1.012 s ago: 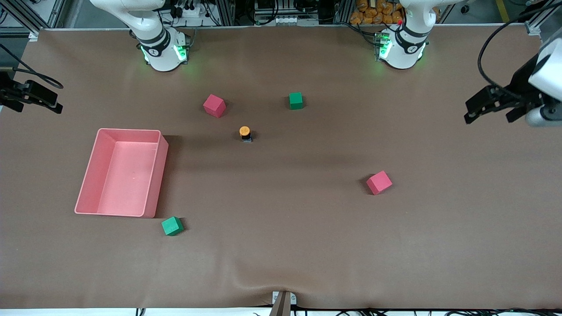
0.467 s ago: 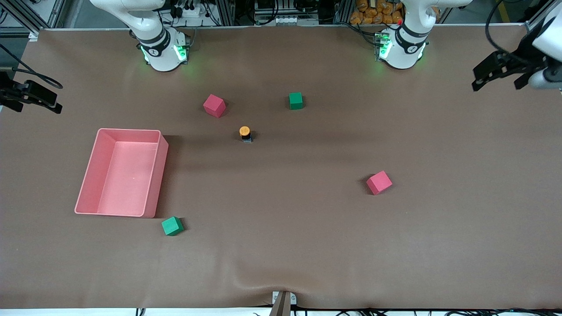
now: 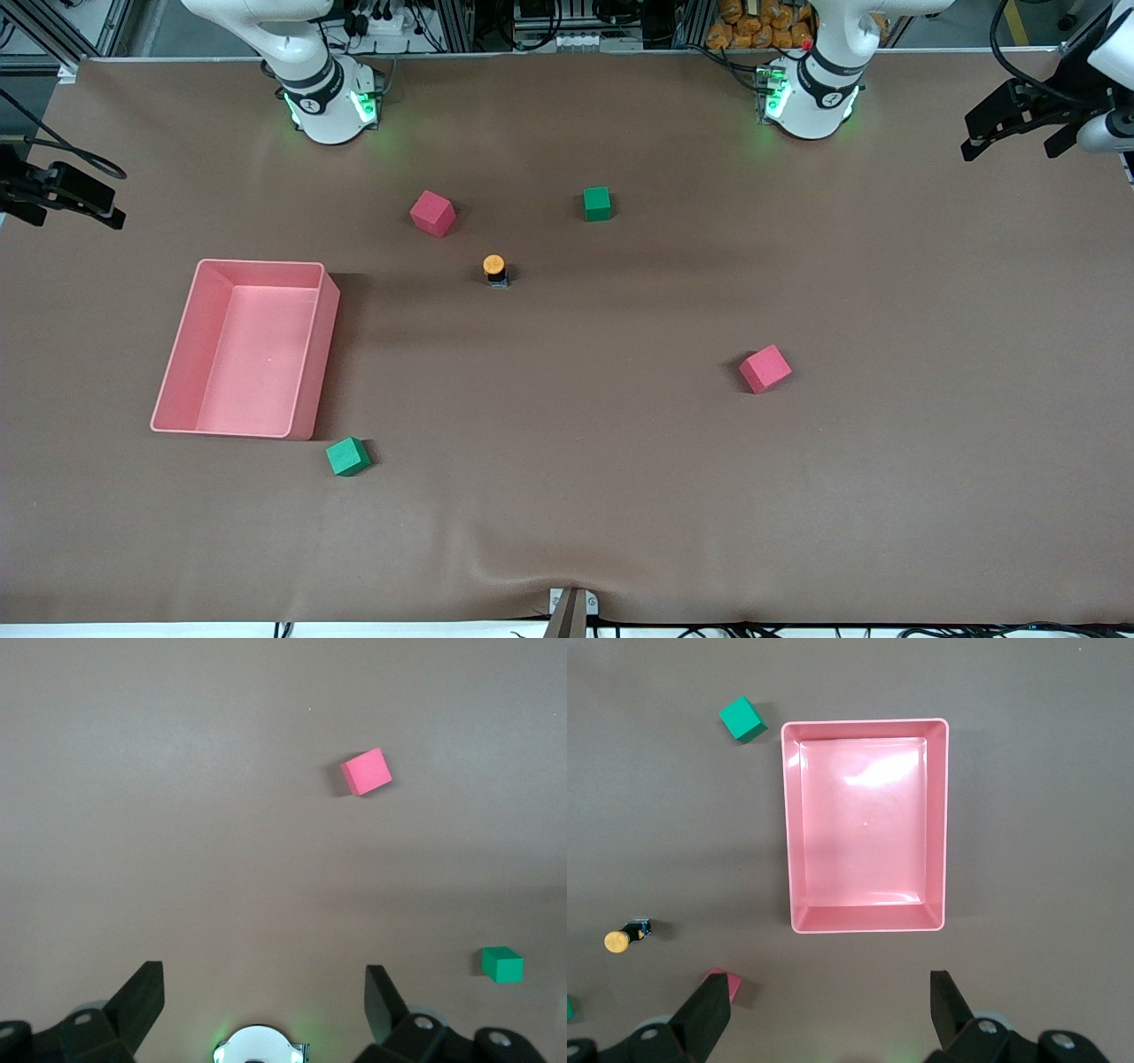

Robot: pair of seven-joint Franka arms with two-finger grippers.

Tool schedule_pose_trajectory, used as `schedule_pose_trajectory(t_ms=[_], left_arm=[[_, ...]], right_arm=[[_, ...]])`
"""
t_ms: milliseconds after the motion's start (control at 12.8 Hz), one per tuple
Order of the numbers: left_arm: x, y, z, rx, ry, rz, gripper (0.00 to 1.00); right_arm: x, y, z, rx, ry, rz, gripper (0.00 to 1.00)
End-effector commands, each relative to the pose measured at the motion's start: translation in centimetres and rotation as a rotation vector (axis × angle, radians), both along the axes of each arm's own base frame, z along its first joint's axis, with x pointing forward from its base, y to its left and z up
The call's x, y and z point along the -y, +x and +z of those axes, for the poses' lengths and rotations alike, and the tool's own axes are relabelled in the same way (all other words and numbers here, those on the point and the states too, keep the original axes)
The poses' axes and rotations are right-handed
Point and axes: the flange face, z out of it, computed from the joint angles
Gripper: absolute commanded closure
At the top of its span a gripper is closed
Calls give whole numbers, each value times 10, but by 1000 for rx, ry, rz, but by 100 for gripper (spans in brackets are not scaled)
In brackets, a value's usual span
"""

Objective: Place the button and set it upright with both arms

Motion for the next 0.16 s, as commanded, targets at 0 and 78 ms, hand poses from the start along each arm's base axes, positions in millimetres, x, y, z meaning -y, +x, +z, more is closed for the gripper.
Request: schedule_pose_trajectory(t_ms=[0, 78], left_arm=[[-4, -6, 4, 14, 5, -17, 0], [-4, -6, 4, 13, 7, -17, 0]], right_arm=[[2, 0, 4, -1, -5, -3, 0], [2, -1, 4, -3, -7, -3, 0]])
